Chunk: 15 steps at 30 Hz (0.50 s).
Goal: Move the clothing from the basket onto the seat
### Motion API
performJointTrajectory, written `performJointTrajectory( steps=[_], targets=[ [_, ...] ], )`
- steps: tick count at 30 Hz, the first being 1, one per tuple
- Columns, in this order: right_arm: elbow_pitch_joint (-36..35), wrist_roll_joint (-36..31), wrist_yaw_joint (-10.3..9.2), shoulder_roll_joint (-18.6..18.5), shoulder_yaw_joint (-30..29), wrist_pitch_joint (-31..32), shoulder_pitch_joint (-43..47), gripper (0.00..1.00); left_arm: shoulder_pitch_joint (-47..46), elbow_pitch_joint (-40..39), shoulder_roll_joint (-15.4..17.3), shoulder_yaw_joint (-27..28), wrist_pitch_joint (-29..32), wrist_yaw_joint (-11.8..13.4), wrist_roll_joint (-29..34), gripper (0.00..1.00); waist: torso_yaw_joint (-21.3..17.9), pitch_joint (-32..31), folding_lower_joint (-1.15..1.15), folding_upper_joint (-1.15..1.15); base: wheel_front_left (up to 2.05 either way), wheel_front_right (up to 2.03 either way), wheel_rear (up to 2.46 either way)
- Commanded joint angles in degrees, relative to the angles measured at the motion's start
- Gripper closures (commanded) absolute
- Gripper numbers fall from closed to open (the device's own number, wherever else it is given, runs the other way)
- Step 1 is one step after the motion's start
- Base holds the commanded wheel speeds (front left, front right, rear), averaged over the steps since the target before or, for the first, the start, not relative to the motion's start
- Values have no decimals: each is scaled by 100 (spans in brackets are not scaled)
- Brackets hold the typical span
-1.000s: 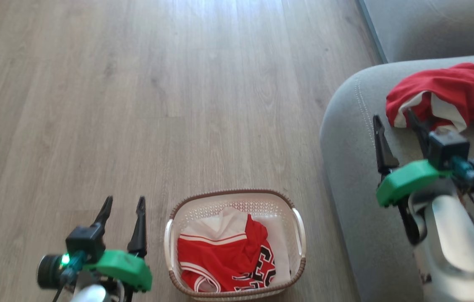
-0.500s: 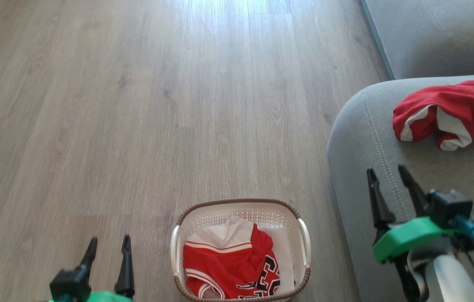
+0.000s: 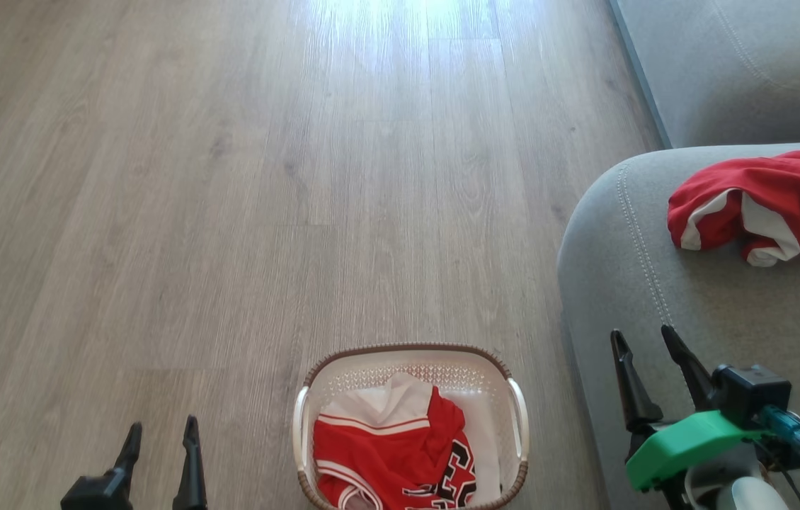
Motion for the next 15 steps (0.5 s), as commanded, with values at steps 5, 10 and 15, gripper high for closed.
performJointTrajectory(
  steps=[5,10,15],
  targets=[
    [-277,42,-2,9,149,60,-88,0,-87,-169,83,340,-70,-68,111,0,-34,-4,0,0,0,0,0],
    [-303,23,-2,9,149,84,-70,0,-56,-160,39,369,-70,-96,166,0,-51,-16,0,0,0,0,0],
    [-317,35,-2,9,163,82,-46,0,-43,-141,27,389,-70,-128,198,0,-45,-28,0,0,0,0,0]
  ],
)
